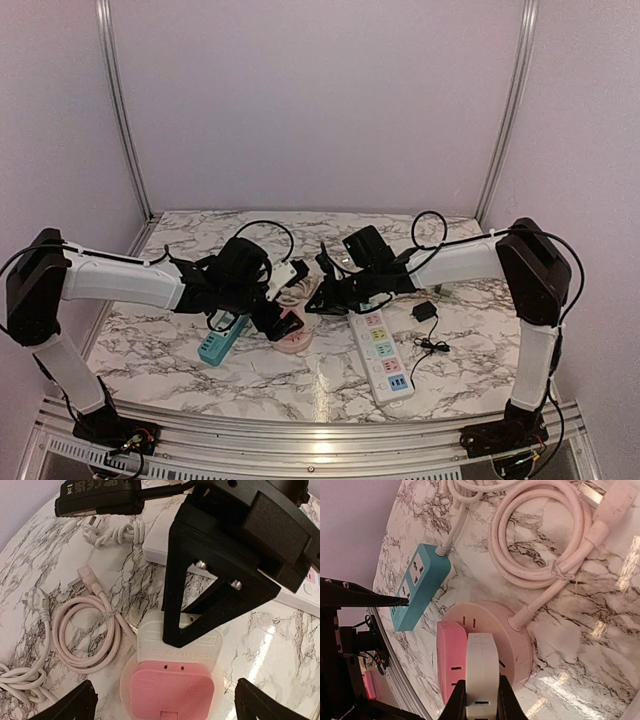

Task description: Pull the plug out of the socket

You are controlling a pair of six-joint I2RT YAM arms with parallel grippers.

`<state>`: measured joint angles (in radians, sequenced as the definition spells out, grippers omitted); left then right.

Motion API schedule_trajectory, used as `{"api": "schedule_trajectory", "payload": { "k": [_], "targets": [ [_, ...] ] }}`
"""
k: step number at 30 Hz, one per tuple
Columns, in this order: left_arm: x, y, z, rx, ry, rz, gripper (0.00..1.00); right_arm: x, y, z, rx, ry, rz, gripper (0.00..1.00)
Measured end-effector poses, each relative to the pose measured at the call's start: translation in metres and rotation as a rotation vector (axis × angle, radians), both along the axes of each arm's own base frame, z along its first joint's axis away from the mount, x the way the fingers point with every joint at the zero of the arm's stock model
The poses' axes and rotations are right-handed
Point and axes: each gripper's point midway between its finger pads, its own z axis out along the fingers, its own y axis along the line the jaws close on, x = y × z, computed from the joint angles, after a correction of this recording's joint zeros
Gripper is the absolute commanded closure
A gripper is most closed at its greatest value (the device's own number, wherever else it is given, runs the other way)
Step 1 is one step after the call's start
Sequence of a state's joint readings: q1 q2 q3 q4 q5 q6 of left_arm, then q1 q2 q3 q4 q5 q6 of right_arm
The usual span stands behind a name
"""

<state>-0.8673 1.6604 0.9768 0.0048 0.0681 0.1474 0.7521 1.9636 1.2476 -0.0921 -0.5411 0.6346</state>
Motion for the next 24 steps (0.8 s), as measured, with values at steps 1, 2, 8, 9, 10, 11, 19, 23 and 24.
{"api": "schedule_trajectory", "payload": {
  "k": [1,2,8,9,10,11,19,23,24],
  "targets": [
    [0.002,-0.004,0.002,0.000,-0.019,-0.019,0.02,0.000,0.000,0.000,0.000,0.000,0.000,0.99],
    [0.005,-0.008,0.003,0.001,-0.035,-0.033,0.02,0.000,0.000,0.000,0.000,0.000,0.001,0.99],
    [0.014,-0.025,-0.006,0.028,-0.057,-0.095,0.06,0.000,0.000,0.000,0.000,-0.001,0.001,0.99],
    [0.014,-0.026,-0.008,0.034,-0.054,-0.100,0.07,0.000,0.000,0.000,0.000,-0.001,0.001,0.99],
    [0.013,-0.027,-0.010,0.038,-0.050,-0.106,0.08,0.000,0.000,0.000,0.000,-0.001,0.000,0.99],
    [0.013,-0.027,-0.012,0.044,-0.047,-0.110,0.10,0.000,0.000,0.000,0.000,-0.001,0.000,0.99],
    [0.010,-0.027,-0.024,0.097,-0.009,-0.138,0.21,0.000,0.000,0.000,0.000,0.001,-0.001,0.99],
    [0.008,-0.026,-0.026,0.101,0.003,-0.146,0.25,0.000,-0.001,-0.001,0.000,0.002,-0.003,0.99],
    [0.007,-0.026,-0.026,0.101,0.007,-0.148,0.25,0.000,-0.001,-0.001,0.000,0.003,-0.003,0.99]
  ]
}}
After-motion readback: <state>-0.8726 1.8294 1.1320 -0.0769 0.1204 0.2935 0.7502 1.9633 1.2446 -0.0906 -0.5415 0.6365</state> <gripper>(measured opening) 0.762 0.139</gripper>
